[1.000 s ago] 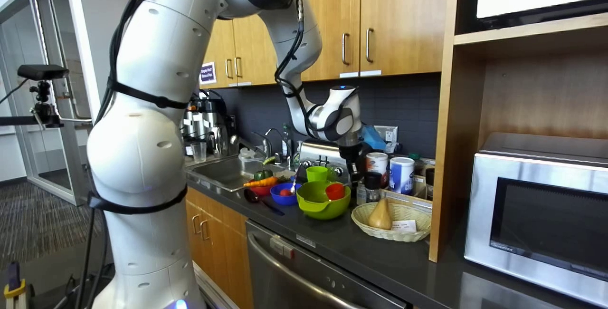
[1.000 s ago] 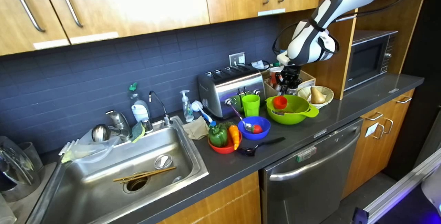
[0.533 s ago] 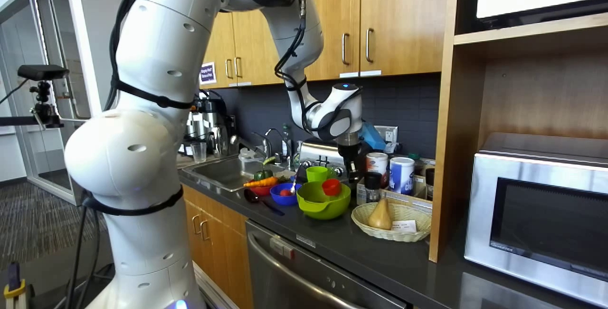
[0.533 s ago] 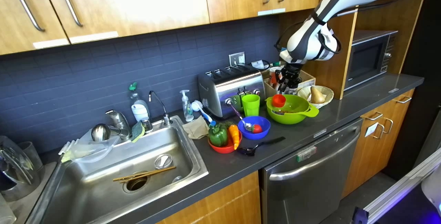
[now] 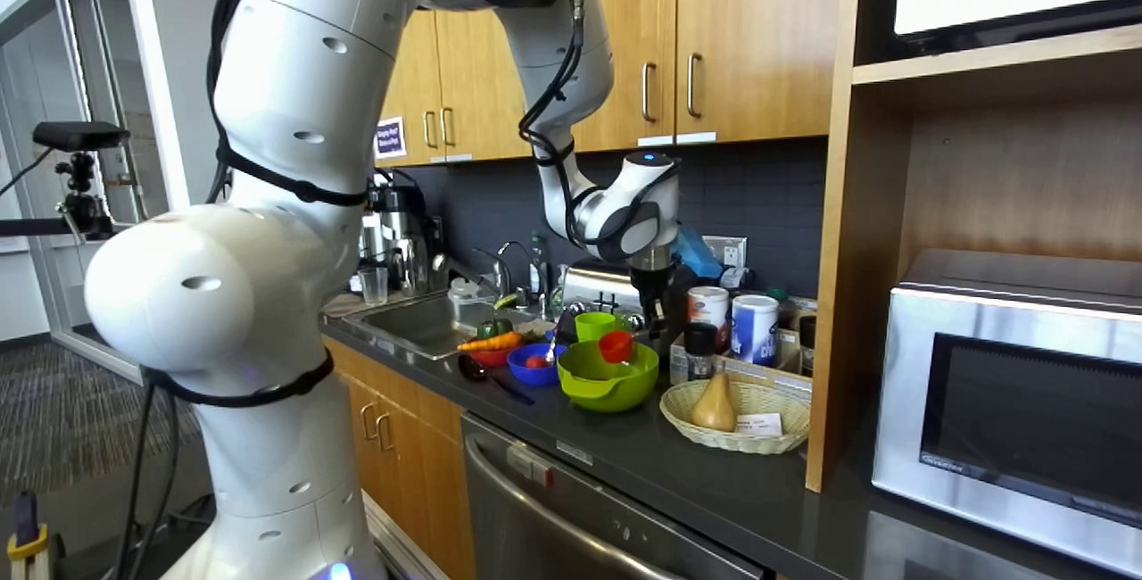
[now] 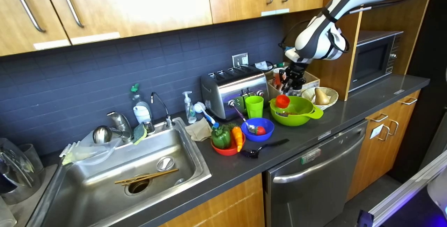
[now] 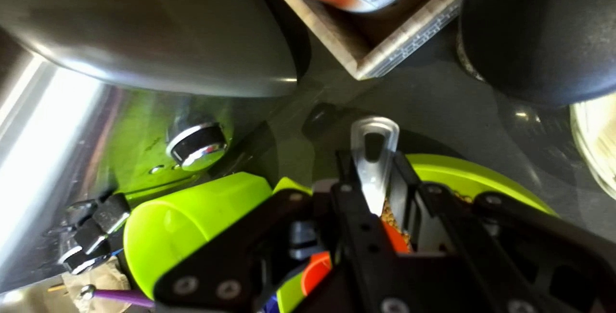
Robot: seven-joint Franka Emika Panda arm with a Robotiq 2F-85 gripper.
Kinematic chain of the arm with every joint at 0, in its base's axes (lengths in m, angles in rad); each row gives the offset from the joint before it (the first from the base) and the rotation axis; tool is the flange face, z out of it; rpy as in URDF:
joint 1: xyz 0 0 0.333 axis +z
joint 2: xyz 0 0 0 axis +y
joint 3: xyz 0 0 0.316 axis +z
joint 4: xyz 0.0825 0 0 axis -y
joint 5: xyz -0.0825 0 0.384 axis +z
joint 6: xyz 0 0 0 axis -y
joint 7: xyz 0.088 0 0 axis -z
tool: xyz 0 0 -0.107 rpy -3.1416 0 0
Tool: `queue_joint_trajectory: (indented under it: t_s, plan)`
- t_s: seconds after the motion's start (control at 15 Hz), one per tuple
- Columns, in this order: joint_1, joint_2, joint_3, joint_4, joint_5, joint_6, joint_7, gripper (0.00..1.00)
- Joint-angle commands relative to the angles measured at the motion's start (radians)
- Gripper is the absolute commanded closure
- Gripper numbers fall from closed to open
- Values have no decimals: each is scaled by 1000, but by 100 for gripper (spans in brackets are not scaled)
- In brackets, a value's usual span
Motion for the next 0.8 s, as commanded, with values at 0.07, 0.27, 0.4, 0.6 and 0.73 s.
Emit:
queue_joint_trajectory:
  t_s: [0.07, 0.27, 0.4, 0.6, 0.73]
  plan:
    - [-83, 1, 68, -33, -45, 21, 0, 95]
    - [-123, 10, 95, -42, -66, 18, 0, 94]
    - [-146, 16, 113, -46, -73, 16, 0, 53]
    - [-168, 22, 127, -47, -83, 11, 0, 38]
    - [-169, 17, 126, -51, -80, 8, 0, 24]
